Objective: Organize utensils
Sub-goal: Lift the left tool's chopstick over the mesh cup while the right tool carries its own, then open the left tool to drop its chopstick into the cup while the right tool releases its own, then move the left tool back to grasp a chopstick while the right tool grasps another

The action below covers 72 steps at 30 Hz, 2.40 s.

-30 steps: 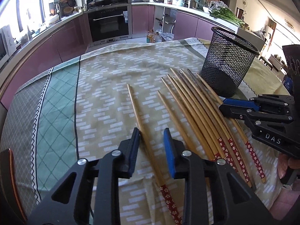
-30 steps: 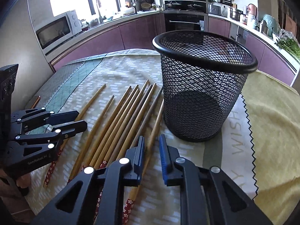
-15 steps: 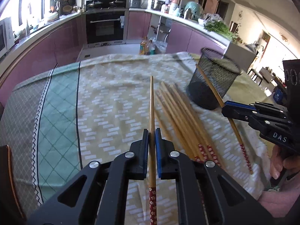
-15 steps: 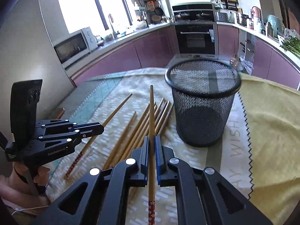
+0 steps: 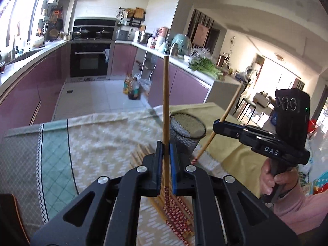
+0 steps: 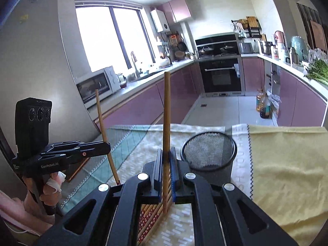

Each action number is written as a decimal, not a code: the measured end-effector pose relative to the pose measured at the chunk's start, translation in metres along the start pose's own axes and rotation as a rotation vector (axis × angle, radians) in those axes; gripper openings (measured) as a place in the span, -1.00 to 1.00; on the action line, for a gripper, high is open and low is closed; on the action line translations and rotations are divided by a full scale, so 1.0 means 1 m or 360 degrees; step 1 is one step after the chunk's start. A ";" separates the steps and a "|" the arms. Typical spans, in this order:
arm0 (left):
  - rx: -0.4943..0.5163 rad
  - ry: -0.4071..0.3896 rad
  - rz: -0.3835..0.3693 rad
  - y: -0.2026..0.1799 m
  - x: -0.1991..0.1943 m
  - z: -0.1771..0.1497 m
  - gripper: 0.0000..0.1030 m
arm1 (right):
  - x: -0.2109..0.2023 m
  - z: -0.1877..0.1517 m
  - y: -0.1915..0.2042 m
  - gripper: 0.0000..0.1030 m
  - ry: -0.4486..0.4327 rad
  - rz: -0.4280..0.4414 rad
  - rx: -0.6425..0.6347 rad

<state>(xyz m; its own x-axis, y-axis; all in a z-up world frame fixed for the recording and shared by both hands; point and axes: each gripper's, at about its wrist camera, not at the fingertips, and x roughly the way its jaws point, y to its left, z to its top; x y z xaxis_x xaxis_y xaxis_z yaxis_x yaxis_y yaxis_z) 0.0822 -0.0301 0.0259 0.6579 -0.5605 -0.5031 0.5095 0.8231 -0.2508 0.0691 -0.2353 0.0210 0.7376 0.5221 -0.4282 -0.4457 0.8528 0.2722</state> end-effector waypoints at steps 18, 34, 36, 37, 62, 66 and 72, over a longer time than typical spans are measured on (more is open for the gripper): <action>0.0066 -0.0294 -0.0142 -0.045 0.019 0.092 -0.86 | -0.029 0.072 -0.018 -0.89 -0.0295 -0.0088 -0.0159; 0.0140 0.0134 -0.0087 -0.040 0.115 0.046 -0.85 | 0.056 0.043 -0.048 -0.88 0.0229 -0.0154 -0.0072; 0.0141 0.0154 -0.0069 -0.039 0.124 0.044 -0.85 | 0.064 0.042 -0.050 -0.88 0.0263 -0.0162 -0.0055; 0.0142 0.0158 -0.0062 -0.038 0.127 0.044 -0.85 | 0.068 0.042 -0.051 -0.88 0.0266 -0.0174 -0.0045; 0.0101 0.0112 0.0283 0.016 0.056 -0.005 -0.03 | 0.027 0.003 -0.003 -0.15 0.0145 -0.0102 -0.0158; 0.0051 0.0241 0.0299 0.032 0.057 -0.036 -0.03 | 0.039 -0.022 0.009 -0.15 0.0272 -0.0046 -0.0141; 0.0000 0.0412 0.0279 0.040 0.066 -0.075 -0.03 | 0.076 -0.062 0.010 -0.17 0.0495 -0.0019 -0.0030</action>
<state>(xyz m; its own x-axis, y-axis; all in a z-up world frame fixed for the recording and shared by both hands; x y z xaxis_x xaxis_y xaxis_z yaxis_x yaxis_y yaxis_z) 0.1045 -0.0274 -0.0797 0.5727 -0.3682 -0.7324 0.4007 0.9052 -0.1417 0.0897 -0.1861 -0.0620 0.5535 0.4875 -0.6753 -0.4494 0.8574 0.2507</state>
